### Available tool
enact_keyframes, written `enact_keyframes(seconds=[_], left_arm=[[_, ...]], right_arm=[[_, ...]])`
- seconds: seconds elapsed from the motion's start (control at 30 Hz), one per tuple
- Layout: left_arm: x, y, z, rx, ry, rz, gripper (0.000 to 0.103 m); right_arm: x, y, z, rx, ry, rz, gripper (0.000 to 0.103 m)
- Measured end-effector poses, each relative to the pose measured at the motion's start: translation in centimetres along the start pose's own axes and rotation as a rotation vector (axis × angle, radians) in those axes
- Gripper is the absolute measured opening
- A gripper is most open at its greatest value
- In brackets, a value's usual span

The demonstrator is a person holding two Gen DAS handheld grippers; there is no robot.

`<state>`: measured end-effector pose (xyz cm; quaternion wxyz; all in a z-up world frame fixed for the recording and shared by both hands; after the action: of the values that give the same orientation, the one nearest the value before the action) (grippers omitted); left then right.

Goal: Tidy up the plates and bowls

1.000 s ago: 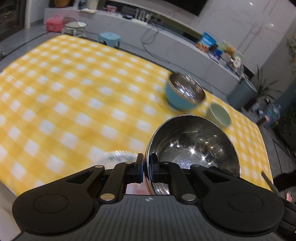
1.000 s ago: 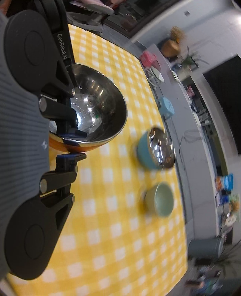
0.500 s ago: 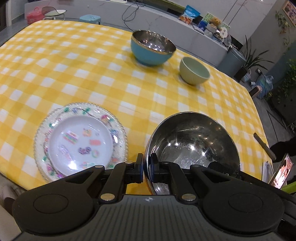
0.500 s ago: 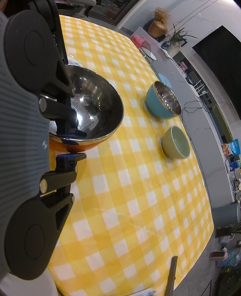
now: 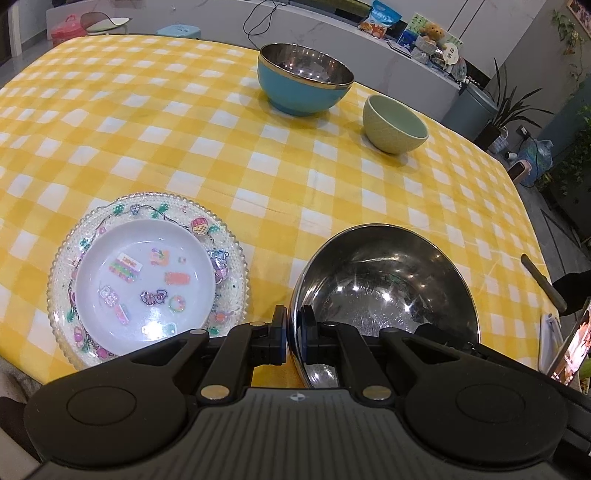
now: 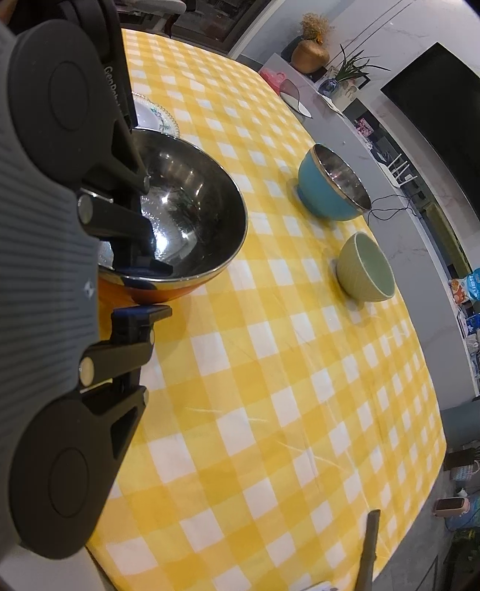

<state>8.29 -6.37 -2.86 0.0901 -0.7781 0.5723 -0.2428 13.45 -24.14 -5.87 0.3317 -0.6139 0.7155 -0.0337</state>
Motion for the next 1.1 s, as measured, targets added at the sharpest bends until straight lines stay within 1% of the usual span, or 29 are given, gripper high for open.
enact_keyframes(seconds=[0.53,0.63,0.67,0.7,0.77,0.8,0.83,0.87,0.9,1.1], left_arm=[[0.5,-0.2,0.4,0.004,-0.015,0.036,0.009],[0.3,-0.2,0.3,0.005,-0.005,0.020,0.009],[0.2,-0.3,0.2,0.008,-0.008,0.019,0.011],[0.2,-0.4,0.1,0.013,-0.011,0.022,0.013],[0.1,-0.4,-0.1,0.022,-0.007,0.021,0.025],[0.0,-0.5,-0.2,0.022,-0.006,0.018,0.028],[-0.1,-0.5,-0.3,0.023,-0.003,0.015,0.034],[-0.1,-0.6,-0.4,0.025,-0.003,0.013,0.039],[-0.2,-0.6,-0.6,0.031,-0.001,0.014,0.041],[-1.1,-0.9,-2.7,0.095,0.016,0.020,0.044]], right_arm=[[0.2,0.0,0.8,-0.016,0.009,0.010,0.014],[0.3,0.0,1.0,-0.023,0.000,0.017,0.017],[0.4,0.0,0.9,-0.019,0.000,0.024,0.019],[0.5,0.0,0.9,-0.017,0.000,0.032,0.027],[0.7,-0.1,0.8,-0.012,-0.002,0.046,0.036],[0.6,0.0,0.7,-0.004,-0.002,0.044,0.036],[0.6,0.0,0.6,0.006,-0.004,0.039,0.038],[0.5,0.1,0.4,0.018,-0.006,0.032,0.041],[0.4,0.2,0.2,0.035,-0.005,0.025,0.044],[0.2,0.5,-0.8,0.110,-0.023,-0.003,0.045]])
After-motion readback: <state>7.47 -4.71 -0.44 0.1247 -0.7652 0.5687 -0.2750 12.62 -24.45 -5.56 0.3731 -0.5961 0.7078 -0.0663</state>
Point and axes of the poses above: each gripper's, at about its wrist camera, not at the fingertips, and z roughly the way its jaws point, x to its right, y to its underside, the point moved 1 cm from there along z, roughly the way its jaws point, and after that the axes turned 3 degrees about -x, right-handed, at the moved point
